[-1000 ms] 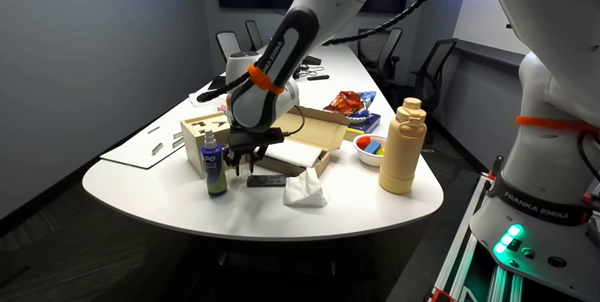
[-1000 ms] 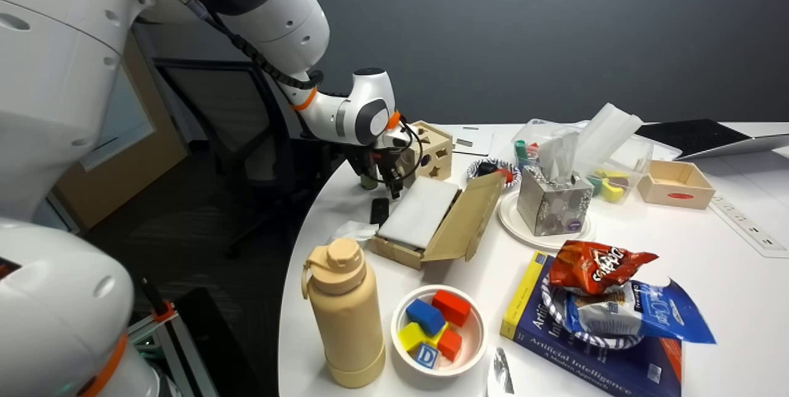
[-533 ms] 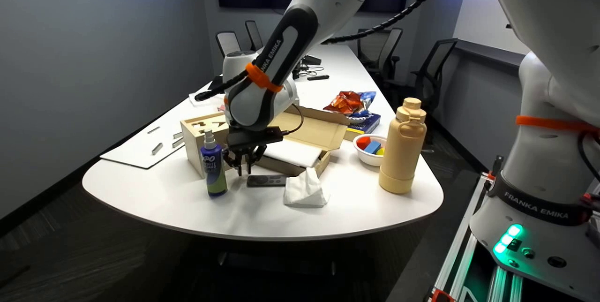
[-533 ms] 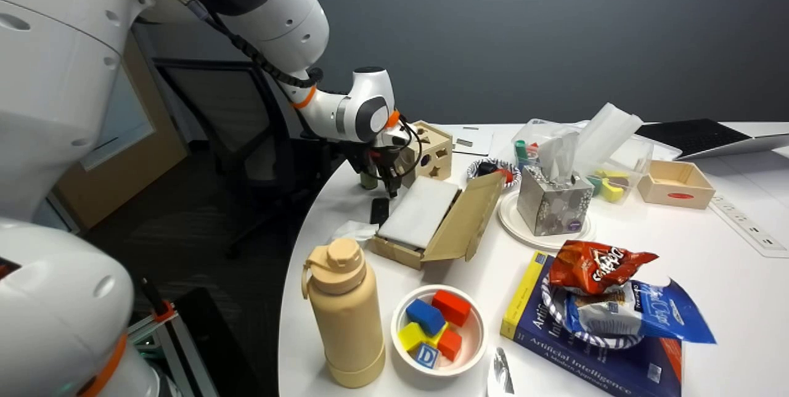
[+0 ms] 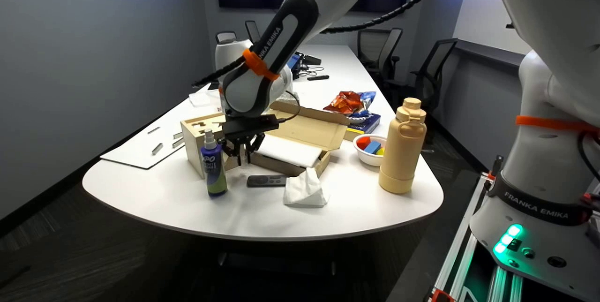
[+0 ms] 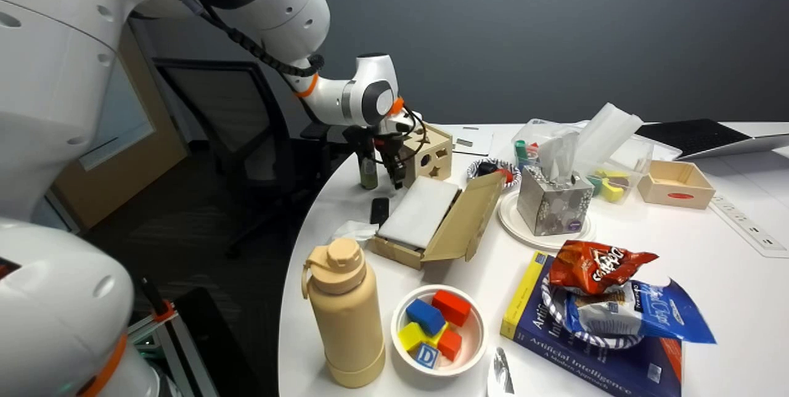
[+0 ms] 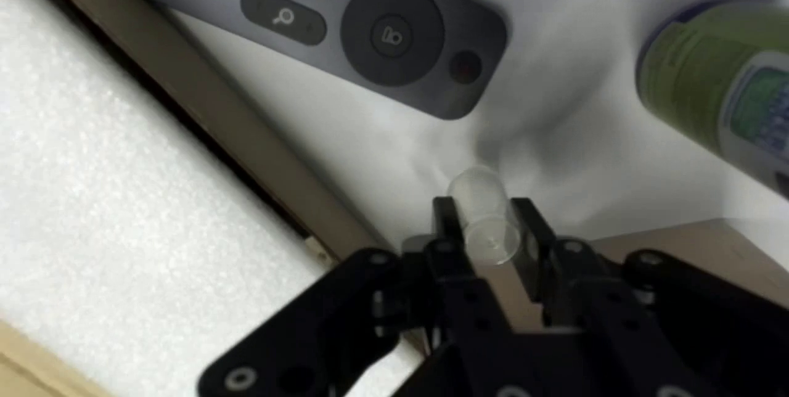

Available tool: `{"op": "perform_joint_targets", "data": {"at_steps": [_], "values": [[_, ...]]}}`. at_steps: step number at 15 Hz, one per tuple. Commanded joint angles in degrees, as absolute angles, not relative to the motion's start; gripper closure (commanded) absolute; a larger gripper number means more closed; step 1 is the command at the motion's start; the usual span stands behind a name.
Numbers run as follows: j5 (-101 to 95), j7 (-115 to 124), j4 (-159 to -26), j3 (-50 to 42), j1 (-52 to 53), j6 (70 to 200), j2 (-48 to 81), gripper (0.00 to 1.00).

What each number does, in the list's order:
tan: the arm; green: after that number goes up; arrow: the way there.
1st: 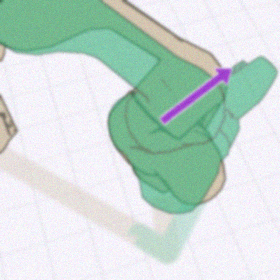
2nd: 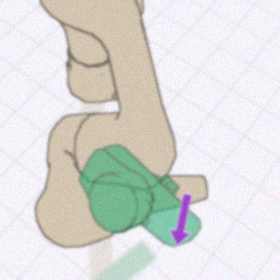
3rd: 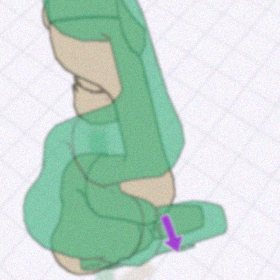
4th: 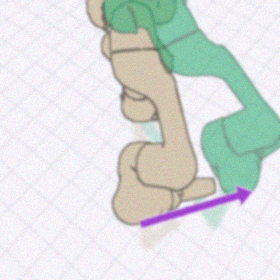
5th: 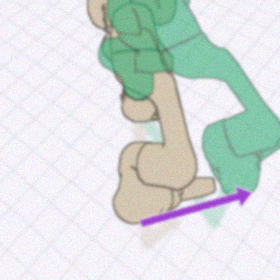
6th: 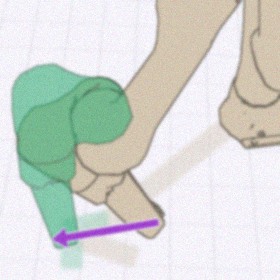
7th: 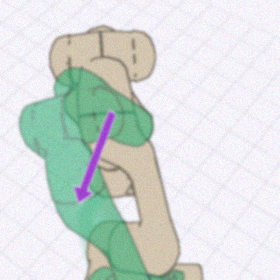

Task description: Place the cap on the blue spray bottle

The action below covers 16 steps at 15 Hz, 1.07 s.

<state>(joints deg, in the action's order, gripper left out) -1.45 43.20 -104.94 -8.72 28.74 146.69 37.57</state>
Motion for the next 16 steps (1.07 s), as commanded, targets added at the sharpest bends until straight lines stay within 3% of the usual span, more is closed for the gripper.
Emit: {"op": "perform_joint_targets", "data": {"at_steps": [1, 10, 16], "values": [[-5.45, 45.39, -103.59, -8.46, 27.63, 139.23, 33.57, 0.94], [-5.00, 36.96, -100.59, 0.05, 20.79, 122.48, 22.73, 0.94], [-4.66, 33.13, -99.27, 5.61, 20.04, 119.87, 21.21, 0.94]]}}
